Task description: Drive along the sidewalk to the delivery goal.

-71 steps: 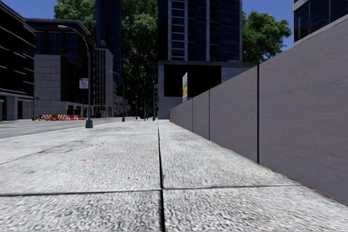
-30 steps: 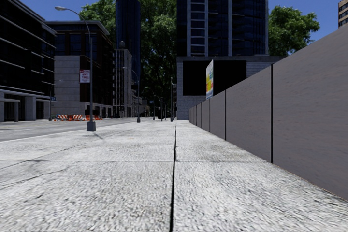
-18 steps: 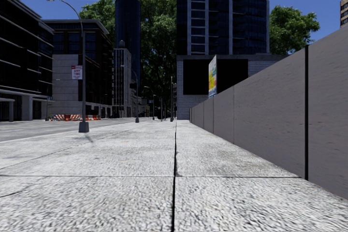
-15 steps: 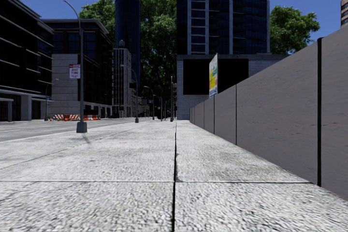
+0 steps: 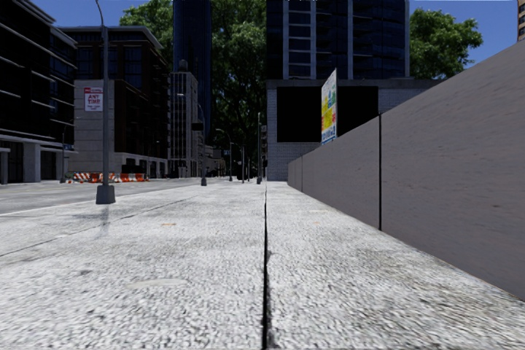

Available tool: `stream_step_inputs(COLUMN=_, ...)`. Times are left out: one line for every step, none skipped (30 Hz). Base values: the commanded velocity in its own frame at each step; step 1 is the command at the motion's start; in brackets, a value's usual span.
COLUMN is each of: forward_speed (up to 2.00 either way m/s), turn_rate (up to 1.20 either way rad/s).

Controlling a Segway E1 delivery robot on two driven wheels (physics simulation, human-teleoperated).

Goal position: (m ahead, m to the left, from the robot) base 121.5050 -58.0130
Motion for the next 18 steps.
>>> stream_step_inputs(forward_speed=2.0, turn_rate=0.0)
stream_step_inputs(forward_speed=2.0, turn_rate=0.0)
stream_step_inputs(forward_speed=2.0, turn_rate=0.0)
stream_step_inputs(forward_speed=2.0, turn_rate=0.0)
stream_step_inputs(forward_speed=2.0, turn_rate=0.0)
stream_step_inputs(forward_speed=2.0, turn_rate=0.0)
stream_step_inputs(forward_speed=2.0, turn_rate=0.0)
stream_step_inputs(forward_speed=2.0, turn_rate=0.0)
stream_step_inputs(forward_speed=2.0, turn_rate=0.0)
stream_step_inputs(forward_speed=2.0, turn_rate=0.0)
stream_step_inputs(forward_speed=2.0, turn_rate=0.0)
stream_step_inputs(forward_speed=2.0, turn_rate=0.0)
stream_step_inputs(forward_speed=2.0, turn_rate=0.0)
stream_step_inputs(forward_speed=2.0, turn_rate=0.0)
stream_step_inputs(forward_speed=2.0, turn_rate=0.0)
stream_step_inputs(forward_speed=2.0, turn_rate=0.0)
stream_step_inputs(forward_speed=2.0, turn_rate=0.0)
stream_step_inputs(forward_speed=2.0, turn_rate=0.0)
